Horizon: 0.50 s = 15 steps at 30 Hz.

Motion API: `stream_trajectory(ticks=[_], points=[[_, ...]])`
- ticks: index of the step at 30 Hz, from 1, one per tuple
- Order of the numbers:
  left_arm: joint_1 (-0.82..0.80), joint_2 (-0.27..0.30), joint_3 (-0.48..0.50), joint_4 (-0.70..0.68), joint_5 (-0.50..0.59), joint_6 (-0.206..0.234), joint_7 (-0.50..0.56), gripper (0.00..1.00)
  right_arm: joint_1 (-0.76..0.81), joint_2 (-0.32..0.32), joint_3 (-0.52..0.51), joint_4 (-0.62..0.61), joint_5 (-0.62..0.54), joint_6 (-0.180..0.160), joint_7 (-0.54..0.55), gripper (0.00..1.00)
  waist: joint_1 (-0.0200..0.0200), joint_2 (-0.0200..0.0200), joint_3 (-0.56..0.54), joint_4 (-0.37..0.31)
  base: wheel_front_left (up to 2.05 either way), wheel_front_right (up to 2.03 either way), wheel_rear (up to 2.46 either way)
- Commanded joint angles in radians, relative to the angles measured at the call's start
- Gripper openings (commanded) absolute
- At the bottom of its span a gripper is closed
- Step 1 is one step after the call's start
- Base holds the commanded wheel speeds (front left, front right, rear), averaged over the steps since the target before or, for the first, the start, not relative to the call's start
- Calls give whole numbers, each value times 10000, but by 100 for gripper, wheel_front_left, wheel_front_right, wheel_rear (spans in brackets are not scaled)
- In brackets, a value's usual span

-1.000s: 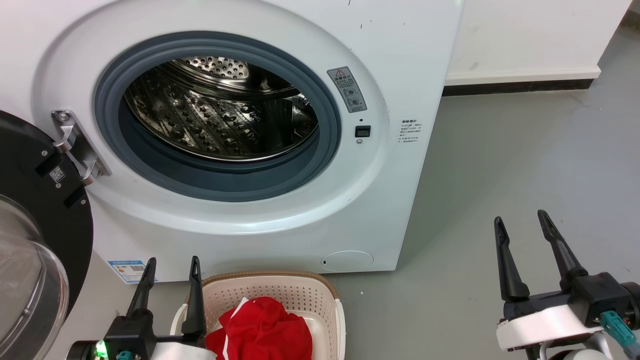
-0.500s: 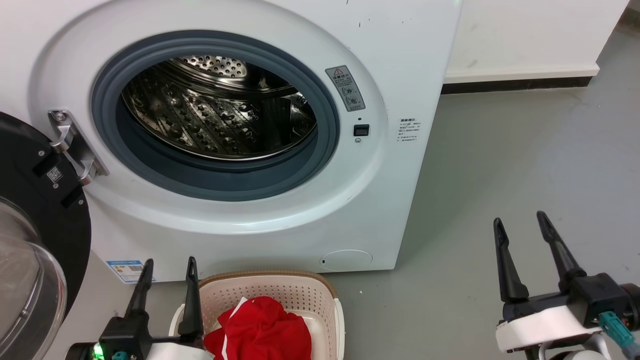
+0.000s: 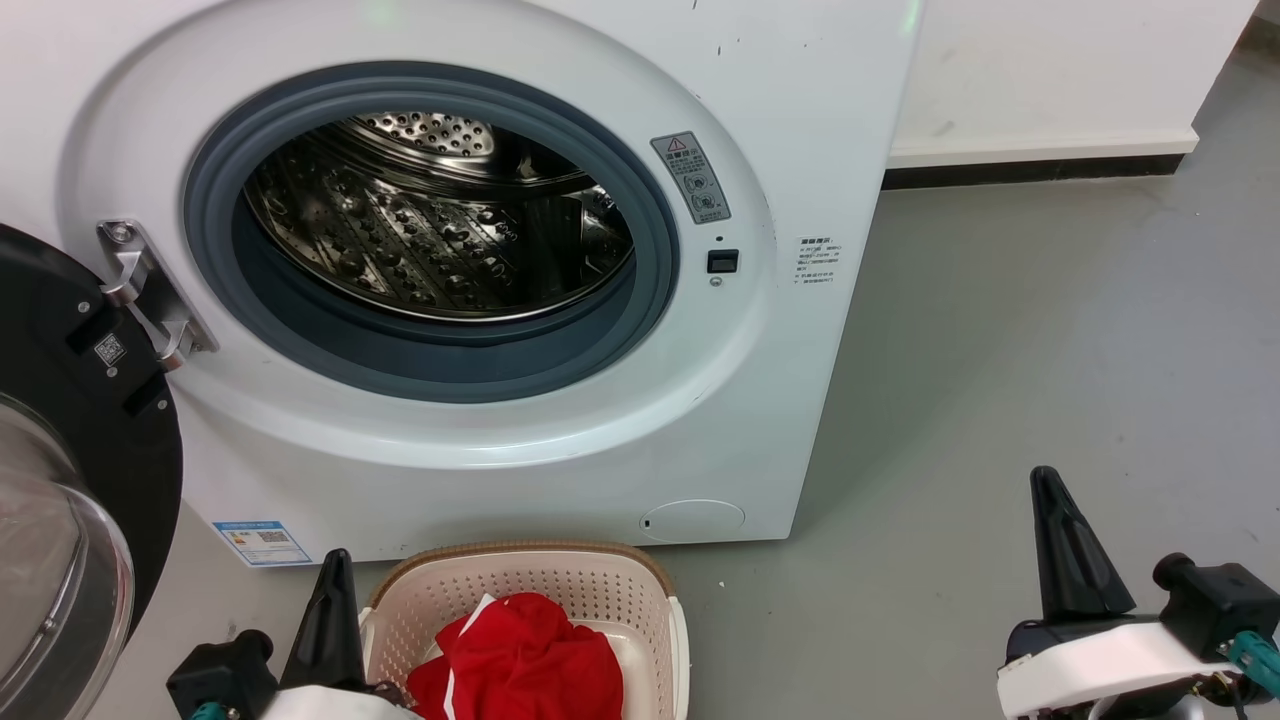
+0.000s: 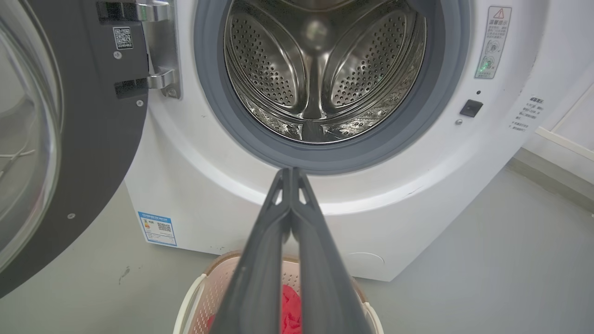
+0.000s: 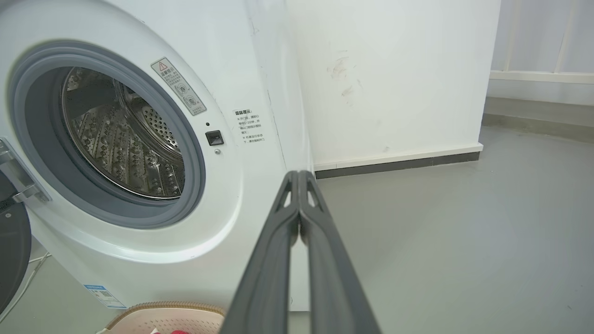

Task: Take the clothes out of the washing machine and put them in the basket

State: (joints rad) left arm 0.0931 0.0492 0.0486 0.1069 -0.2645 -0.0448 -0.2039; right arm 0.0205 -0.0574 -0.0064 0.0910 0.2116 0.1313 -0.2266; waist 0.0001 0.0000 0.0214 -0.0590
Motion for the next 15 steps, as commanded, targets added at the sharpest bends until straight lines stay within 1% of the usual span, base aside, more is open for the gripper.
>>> stream_trajectory(ticks=[1, 15], points=[[-309, 9, 66, -87, -446, -57, 82, 0, -284, -82, 17, -93, 505, -1, 67, 0, 0, 0, -2, 7, 0, 0, 0], [-631, 10, 157, 161, -2962, -214, 654, 0, -502, -202, 1, 212, 3269, -2, 552, 0, 0, 0, -24, 79, 0, 0, 0]])
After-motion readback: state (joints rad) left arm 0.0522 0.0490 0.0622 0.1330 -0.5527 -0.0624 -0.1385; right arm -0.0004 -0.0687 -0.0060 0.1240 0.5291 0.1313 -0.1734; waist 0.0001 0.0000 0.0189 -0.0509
